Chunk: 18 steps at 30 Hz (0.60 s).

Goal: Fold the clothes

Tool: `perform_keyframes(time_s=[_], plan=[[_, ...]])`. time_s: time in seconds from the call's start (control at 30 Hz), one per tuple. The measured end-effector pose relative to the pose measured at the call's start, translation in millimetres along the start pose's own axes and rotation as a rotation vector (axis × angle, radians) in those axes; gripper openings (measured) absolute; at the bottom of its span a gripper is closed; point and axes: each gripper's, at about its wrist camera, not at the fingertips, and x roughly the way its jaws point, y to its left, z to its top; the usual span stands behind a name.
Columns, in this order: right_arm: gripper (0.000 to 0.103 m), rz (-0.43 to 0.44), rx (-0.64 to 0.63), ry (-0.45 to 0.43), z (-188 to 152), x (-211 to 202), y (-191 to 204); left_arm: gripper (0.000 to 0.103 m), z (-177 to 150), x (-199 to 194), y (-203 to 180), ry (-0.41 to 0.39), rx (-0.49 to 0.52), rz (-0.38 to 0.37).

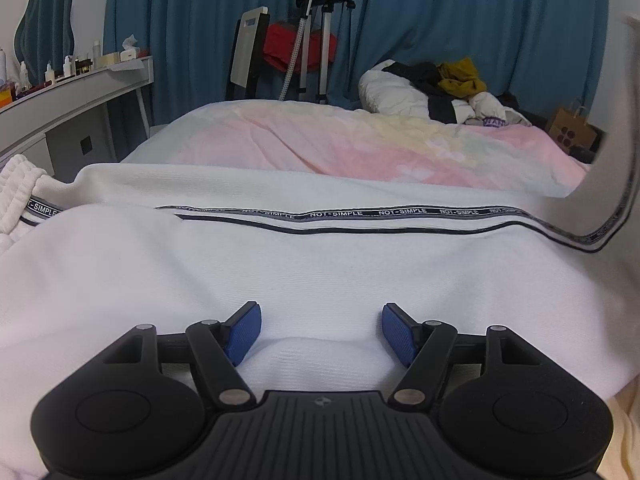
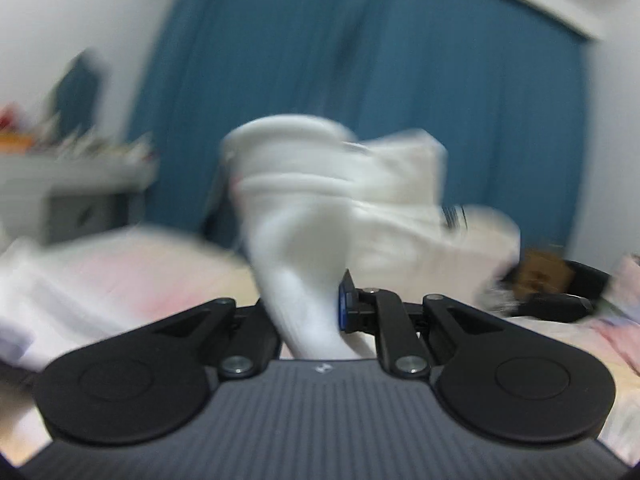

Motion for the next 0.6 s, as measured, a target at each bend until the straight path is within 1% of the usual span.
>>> perform_keyframes(time_s=[0.07, 0.13, 0.17, 0.23, 0.3, 0.37, 0.43, 0.47, 0.5, 0.6], plan=[[0.012, 0.093, -0.101, 0.088, -21.8, 4.8, 37.9, 0.068, 2.5, -5.0, 4.3, -0.009, -0.024, -0.011], [0.012, 0.186, -0.202, 0.176, -43.6, 9.6, 75.9, 0.067, 6.2, -13.9, 10.5, -0.038, -0.068, -0.008], [0.012, 0.215, -0.234, 0.225, -53.9, 13.4, 86.6, 0.067, 7.9, -19.3, 15.5, -0.053, -0.103, -0.008], [0.012, 0.219, -0.291, 0.282, -70.1, 16.1, 101.3, 0.067, 11.5, -30.9, 25.8, -0.084, -0.182, -0.028], [0.013, 0.205, -0.333, 0.256, -69.1, 12.2, 106.2, 0.068, 16.2, -43.2, 34.0, -0.126, -0.251, -0.076], [0.013, 0.211, -0.296, 0.208, -56.6, 6.8, 102.4, 0.068, 21.5, -53.5, 37.2, -0.174, -0.276, -0.105], [0.013, 0.226, -0.262, 0.165, -44.9, 2.9, 103.2, 0.068, 25.5, -60.8, 38.9, -0.214, -0.280, -0.119], [0.013, 0.251, -0.251, 0.158, -42.7, 2.3, 110.2, 0.068, 27.0, -63.3, 39.8, -0.228, -0.283, -0.126], [0.013, 0.278, -0.240, 0.152, -40.7, 1.8, 117.5, 0.068, 27.7, -64.5, 40.9, -0.234, -0.290, -0.135], [0.013, 0.319, -0.290, 0.179, -53.5, 7.6, 145.8, 0.068, 28.2, -63.2, 42.6, -0.217, -0.301, -0.156]])
